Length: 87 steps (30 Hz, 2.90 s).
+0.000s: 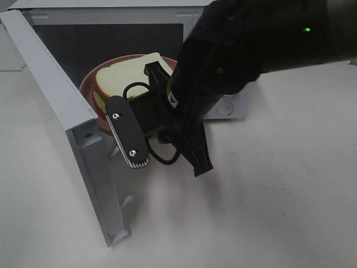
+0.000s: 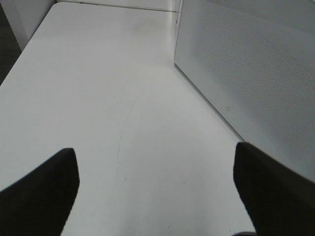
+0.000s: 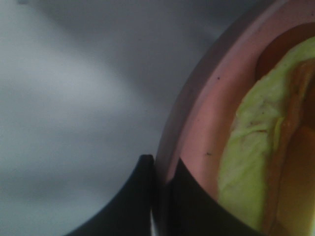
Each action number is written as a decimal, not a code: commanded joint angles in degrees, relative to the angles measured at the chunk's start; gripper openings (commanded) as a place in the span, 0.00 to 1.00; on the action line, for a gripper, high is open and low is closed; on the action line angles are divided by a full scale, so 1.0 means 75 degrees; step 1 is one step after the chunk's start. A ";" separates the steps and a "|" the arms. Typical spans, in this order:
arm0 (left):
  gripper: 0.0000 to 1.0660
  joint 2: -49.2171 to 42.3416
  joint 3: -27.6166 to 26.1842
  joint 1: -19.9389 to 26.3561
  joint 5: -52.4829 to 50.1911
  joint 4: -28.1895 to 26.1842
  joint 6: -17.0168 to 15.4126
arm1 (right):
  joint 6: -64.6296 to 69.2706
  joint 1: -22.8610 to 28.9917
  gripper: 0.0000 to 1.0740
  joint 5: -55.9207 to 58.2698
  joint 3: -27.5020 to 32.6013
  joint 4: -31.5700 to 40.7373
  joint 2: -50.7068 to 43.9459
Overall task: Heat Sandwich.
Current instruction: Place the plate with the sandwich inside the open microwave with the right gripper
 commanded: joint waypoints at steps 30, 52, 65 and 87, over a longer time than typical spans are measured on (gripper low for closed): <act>0.75 -0.0130 0.0023 0.0015 -0.0099 0.0000 -0.0046 | -0.2124 -0.1169 0.00 0.1146 -0.6356 0.1115 0.4118; 0.75 -0.0130 0.0023 0.0015 -0.0099 0.0000 -0.0046 | -0.1895 -0.1528 0.00 0.0298 -0.6516 0.1199 0.4645; 0.75 -0.0130 0.0023 0.0015 -0.0099 0.0000 -0.0046 | -0.0802 -0.1528 0.10 -0.0076 -0.6516 0.1176 0.4622; 0.75 -0.0130 0.0023 0.0015 -0.0099 0.0000 -0.0046 | -0.0833 -0.1497 0.43 0.1322 -0.5783 0.1436 0.3896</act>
